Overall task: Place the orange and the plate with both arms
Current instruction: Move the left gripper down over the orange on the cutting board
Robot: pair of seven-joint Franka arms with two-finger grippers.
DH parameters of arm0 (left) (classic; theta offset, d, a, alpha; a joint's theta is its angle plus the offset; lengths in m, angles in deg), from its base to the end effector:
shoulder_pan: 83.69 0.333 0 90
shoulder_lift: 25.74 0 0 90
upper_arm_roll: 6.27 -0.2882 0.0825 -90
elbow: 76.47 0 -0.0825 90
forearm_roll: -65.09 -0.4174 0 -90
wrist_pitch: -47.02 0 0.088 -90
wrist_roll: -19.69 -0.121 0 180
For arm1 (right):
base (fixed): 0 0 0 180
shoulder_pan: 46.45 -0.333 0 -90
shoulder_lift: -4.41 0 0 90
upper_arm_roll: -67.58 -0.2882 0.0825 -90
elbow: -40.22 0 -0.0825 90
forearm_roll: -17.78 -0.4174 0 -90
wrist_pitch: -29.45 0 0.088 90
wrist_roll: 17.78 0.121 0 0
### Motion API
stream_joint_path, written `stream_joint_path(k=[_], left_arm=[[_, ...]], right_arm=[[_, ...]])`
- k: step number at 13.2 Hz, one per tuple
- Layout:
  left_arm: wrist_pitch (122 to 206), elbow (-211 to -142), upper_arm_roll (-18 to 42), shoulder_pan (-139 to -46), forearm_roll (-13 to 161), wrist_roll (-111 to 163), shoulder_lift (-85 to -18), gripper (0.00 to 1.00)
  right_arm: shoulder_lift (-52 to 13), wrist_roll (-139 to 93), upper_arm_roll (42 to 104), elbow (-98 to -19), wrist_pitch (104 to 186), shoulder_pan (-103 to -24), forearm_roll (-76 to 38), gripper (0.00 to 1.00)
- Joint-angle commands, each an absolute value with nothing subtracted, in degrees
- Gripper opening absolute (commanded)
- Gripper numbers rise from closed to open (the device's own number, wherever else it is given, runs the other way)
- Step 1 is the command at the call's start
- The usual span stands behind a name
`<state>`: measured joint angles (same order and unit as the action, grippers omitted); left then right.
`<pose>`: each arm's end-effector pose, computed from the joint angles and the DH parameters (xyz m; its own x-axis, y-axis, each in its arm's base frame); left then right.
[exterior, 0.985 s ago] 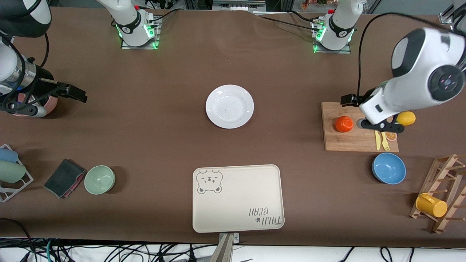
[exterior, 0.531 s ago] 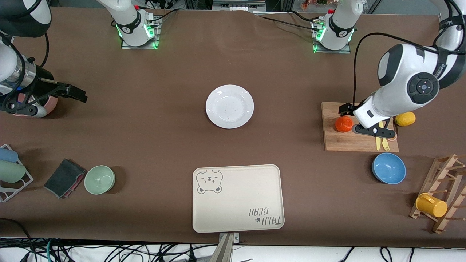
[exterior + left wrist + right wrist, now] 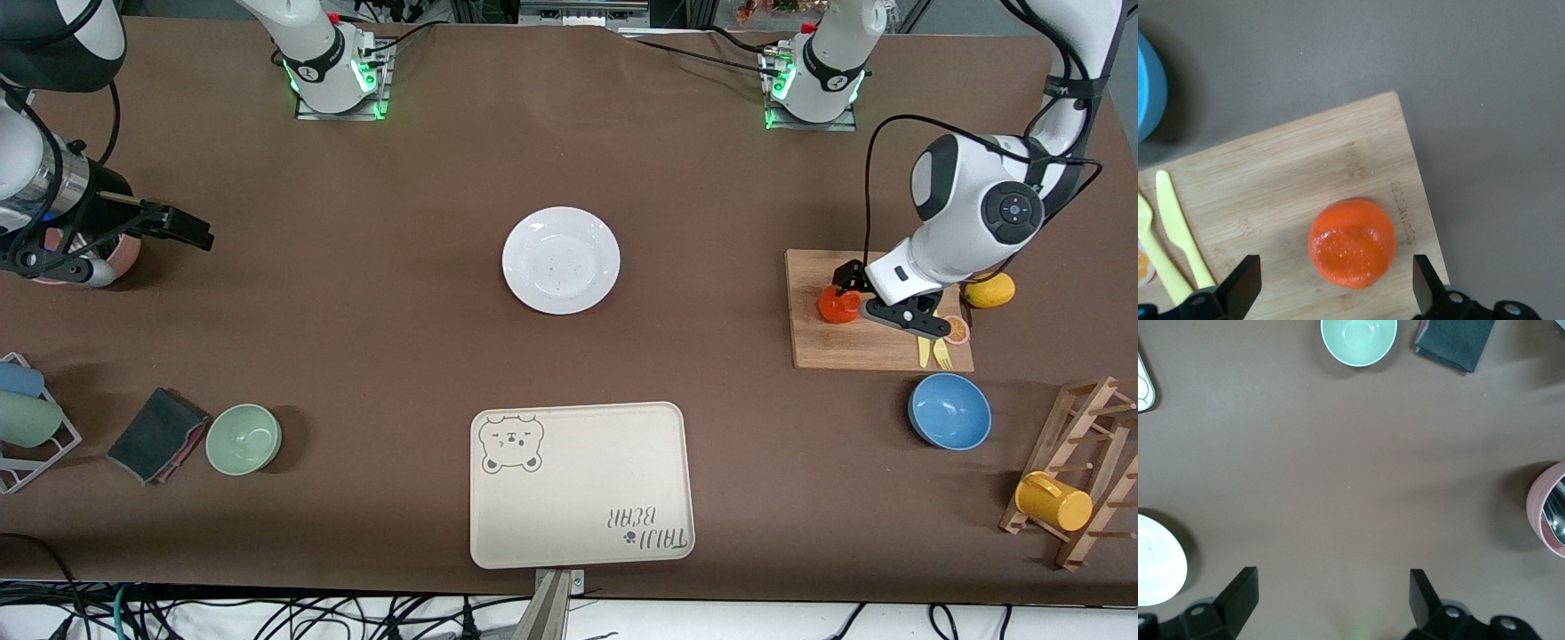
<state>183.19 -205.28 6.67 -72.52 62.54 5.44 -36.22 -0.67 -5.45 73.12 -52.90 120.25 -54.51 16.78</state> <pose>0.5499 -0.0189 0.2158 0.9513 -0.3051 -0.0447 -0.3043 -0.9523 0.0233 0.6035 0.0303 0.5038 0.9769 -0.1717 -0.1273 -0.1707 -0.9851 0.0189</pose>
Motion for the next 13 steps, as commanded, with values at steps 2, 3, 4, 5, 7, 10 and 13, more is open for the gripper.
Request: stream_joint_path(k=[2, 3, 4, 5, 7, 10, 13], left_arm=[[189.1, -209.4, 7.1, -72.4, 62.5, 4.1, -36.2, 1.00], [190.4, -209.7, 7.1, -72.4, 62.5, 3.7, -37.2, 1.00], [190.9, -209.6, 7.1, -72.4, 62.5, 2.1, -38.5, 1.00], [191.8, -209.6, 7.1, -72.4, 62.5, 0.7, -39.2, 1.00], [192.4, -209.7, 7.1, -72.4, 62.5, 0.4, -40.2, 1.00], [193.7, -209.7, 7.0, -72.4, 62.4, -0.6, -41.4, 1.00], [195.4, -209.7, 7.0, -71.1, 62.4, -4.2, -42.9, 1.00]], right_arm=[[-0.8, -6.1, 72.9, -52.4, 119.6, -54.2, 15.9, 1.00], [-0.8, -6.1, 72.9, -52.5, 119.5, -54.2, 15.9, 1.00], [-0.8, -6.1, 72.9, -52.5, 119.6, -54.2, 15.9, 1.00], [-0.8, -6.1, 72.9, -52.5, 119.6, -54.2, 15.9, 1.00], [-0.8, -6.1, 72.9, -52.5, 119.6, -54.2, 15.9, 1.00], [-0.8, -6.1, 72.9, -52.5, 119.6, -54.2, 15.9, 1.00], [-0.8, -6.1, 72.9, -52.5, 119.5, -54.2, 15.9, 1.00]])
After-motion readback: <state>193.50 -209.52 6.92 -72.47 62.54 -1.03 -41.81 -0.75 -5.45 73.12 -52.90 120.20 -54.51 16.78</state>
